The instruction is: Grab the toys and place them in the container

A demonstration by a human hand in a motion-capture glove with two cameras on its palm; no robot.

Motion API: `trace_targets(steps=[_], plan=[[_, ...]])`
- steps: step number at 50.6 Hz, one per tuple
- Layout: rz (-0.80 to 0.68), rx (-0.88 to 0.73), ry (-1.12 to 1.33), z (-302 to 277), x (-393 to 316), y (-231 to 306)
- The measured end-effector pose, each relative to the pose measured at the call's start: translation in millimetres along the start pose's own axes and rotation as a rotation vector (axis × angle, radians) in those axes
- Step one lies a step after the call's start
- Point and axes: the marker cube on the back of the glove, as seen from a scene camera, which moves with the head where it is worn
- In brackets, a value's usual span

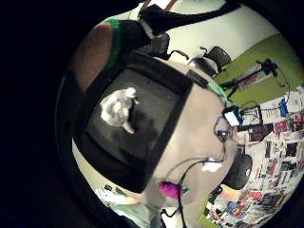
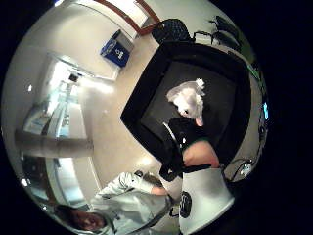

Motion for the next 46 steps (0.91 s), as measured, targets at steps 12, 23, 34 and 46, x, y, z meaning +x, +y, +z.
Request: trace_targets(steps=[12,23,34,46], plan=[[0.039,0.022,0.061,-35.6,62.6,26.4],[0.167,-0.041,0.133,-72.1,151.4,97.0],[0.267,-0.093,0.164,-106.8,237.8,167.5],[0.306,-0.290,0.324,-66.3,316.0,217.0]])
